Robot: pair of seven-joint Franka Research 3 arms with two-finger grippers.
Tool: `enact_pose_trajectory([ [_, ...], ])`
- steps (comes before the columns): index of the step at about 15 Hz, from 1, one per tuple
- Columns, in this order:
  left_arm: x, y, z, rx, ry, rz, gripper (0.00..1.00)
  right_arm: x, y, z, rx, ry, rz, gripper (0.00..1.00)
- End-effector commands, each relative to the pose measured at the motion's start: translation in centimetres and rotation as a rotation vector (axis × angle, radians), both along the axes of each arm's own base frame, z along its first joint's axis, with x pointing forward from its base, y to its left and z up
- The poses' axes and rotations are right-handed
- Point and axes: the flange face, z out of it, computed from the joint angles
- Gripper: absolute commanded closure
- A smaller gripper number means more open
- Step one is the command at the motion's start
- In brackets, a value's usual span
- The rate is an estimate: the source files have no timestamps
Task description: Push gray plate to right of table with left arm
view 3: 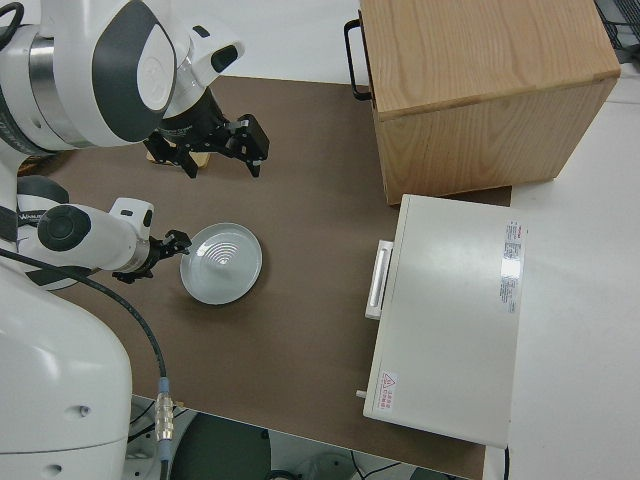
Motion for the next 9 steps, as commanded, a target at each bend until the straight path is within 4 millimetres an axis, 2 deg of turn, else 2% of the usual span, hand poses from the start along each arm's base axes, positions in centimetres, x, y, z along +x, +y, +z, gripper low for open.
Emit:
enact_pose_trajectory([
  [1, 2.0, 3.0, 2.4, 0.037, 0.023, -0.061, 0.01, -0.3, -0.2, 0.4, 0.009, 0.004, -0.006, 0.017],
  [4, 4.1, 6.7, 6.2, 0.008, 0.075, -0.109, 0.01, -0.3, -0.2, 0.4, 0.009, 0.004, -0.004, 0.017],
  [7, 6.3, 10.9, 8.1, 0.047, 0.107, -0.151, 0.01, -0.3, -0.2, 0.4, 0.009, 0.004, -0.004, 0.017],
  [9, 7.0, 13.5, 10.5, 0.036, 0.125, -0.17, 0.01, -0.3, -0.2, 0.4, 0.009, 0.004, -0.004, 0.017],
])
